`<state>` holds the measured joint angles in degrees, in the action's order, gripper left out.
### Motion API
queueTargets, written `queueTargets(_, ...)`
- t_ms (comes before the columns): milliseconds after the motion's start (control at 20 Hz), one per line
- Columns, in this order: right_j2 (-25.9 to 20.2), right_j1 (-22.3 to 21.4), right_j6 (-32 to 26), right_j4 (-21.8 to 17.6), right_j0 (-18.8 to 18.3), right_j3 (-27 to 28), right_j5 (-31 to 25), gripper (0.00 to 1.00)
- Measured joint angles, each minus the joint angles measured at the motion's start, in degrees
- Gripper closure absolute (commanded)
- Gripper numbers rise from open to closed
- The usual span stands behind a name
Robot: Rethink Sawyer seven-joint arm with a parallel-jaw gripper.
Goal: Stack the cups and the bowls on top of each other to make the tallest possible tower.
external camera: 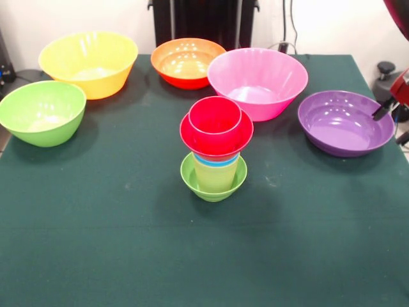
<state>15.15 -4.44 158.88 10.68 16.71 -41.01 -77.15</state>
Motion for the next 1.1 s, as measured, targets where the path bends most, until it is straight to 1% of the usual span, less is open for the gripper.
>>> queueTargets(150,0.0,-0.1,0.0,0.0,0.7,-1.5,0.0,0.0)
queueTargets(350,0.1,-0.5,0.0,0.0,2.6,-5.5,0.3,0.0)
queueTargets(500,0.2,-0.8,0.0,0.0,3.5,-7.5,1.0,0.0)
queueTargets(550,0.4,-1.0,0.0,0.0,4.2,-9.1,2.1,0.0)
queueTargets(750,1.1,-1.2,0.0,0.0,5.8,-12.1,5.9,0.0)
queueTargets(1100,2.1,-0.8,0.0,0.1,6.8,-14.0,12.7,0.0)
